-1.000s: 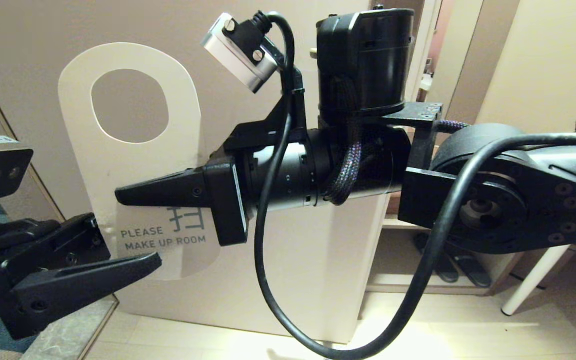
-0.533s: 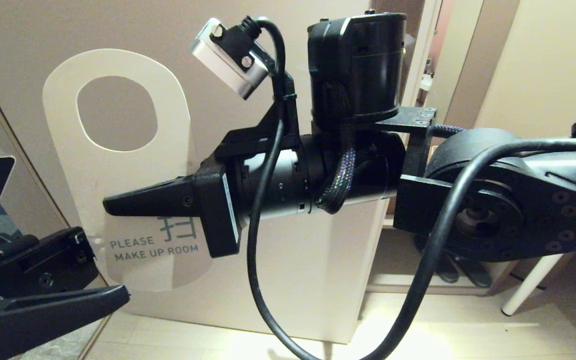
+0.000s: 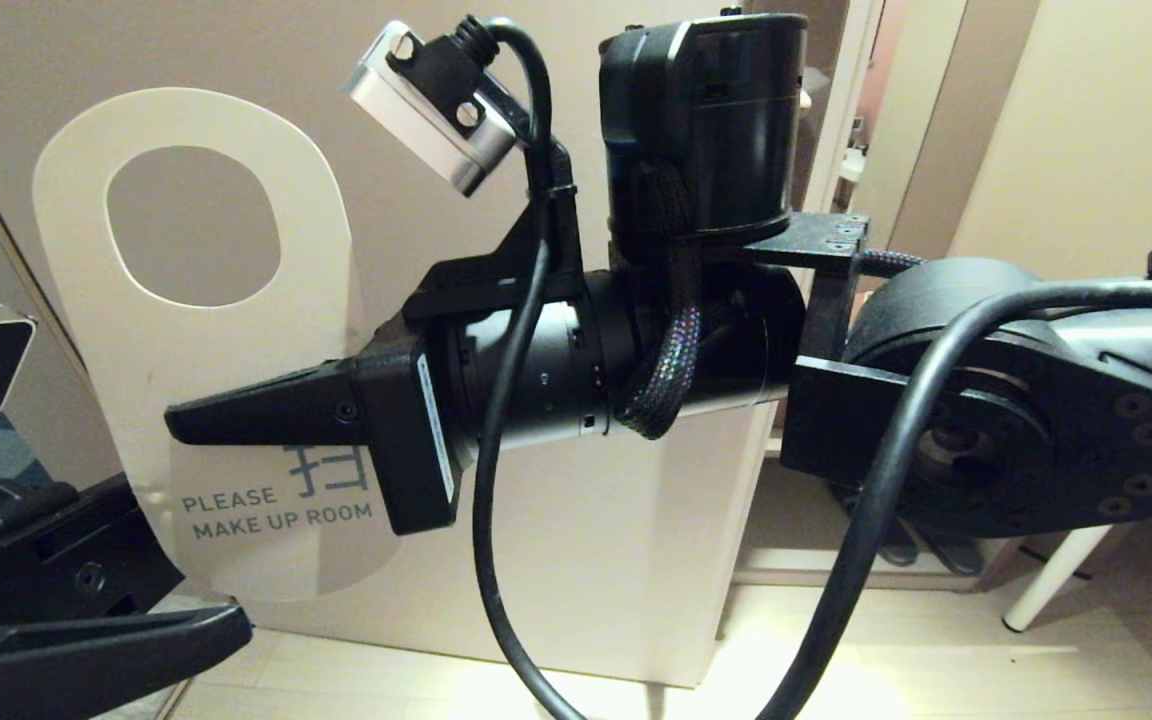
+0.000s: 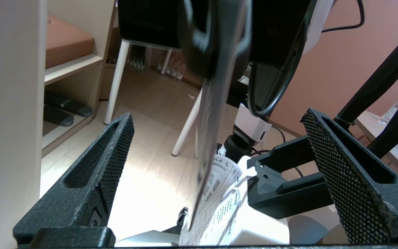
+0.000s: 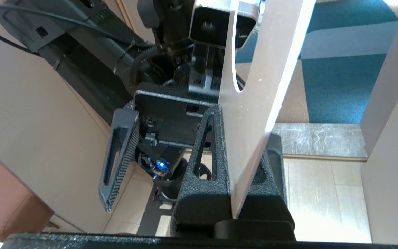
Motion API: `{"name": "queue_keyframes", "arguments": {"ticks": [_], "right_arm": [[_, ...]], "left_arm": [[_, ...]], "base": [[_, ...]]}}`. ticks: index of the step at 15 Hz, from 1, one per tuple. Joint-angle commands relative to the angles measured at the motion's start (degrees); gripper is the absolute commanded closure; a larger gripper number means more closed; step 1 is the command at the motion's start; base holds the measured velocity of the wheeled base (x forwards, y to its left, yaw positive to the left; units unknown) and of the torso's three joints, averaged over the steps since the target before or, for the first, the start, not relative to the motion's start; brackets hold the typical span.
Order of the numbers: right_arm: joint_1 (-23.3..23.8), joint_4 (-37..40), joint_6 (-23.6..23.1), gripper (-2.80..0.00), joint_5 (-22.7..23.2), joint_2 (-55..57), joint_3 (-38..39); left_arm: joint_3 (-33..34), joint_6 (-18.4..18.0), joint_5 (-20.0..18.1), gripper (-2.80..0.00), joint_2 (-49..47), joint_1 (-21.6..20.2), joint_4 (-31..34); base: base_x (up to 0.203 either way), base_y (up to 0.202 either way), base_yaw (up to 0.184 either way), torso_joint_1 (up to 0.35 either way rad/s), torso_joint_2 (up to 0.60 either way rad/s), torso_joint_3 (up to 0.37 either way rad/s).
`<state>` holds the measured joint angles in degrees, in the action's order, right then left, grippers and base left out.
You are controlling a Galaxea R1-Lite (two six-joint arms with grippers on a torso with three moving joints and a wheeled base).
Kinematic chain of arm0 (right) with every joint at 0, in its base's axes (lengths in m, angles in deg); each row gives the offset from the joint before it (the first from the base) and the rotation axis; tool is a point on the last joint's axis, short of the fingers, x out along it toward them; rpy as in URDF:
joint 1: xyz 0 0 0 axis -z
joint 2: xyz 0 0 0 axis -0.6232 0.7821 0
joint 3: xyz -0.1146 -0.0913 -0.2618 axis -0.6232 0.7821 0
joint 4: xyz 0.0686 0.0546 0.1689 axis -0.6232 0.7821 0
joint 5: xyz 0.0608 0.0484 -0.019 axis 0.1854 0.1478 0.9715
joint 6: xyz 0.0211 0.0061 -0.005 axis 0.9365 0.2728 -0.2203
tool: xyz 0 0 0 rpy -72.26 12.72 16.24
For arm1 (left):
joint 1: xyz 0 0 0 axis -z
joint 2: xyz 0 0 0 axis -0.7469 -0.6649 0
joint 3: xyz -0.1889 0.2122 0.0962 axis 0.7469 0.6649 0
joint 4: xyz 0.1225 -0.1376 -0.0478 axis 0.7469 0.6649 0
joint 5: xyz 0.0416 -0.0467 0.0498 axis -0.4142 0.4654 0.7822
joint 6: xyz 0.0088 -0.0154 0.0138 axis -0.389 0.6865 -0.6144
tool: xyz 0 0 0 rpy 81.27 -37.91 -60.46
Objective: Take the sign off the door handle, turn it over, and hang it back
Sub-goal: Hand it to the other hand
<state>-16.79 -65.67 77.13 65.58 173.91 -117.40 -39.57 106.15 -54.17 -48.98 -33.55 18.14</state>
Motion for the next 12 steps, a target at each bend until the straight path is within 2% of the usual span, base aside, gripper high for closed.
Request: {"name": "queue_keyframes", "arguments": {"ticks": [1,12], "right_arm": [[-0.3,-0.1,0.1,0.0,0.3,0.0,-0.4],[-1.4,0.0,0.1,0.0,0.4,0.1,0.0]], "left_arm": [[0.0,0.2,-0.4,-2.8,-0.3,0.1,-0.3],[1.1,0.1,-0.4,-2.8,-0.2,0.1,-0.4]], "base": [[0.0,0.0,0.0,0.0,0.0,0.0],[0.0,0.0,0.0,0.0,0.0,0.0]]}}
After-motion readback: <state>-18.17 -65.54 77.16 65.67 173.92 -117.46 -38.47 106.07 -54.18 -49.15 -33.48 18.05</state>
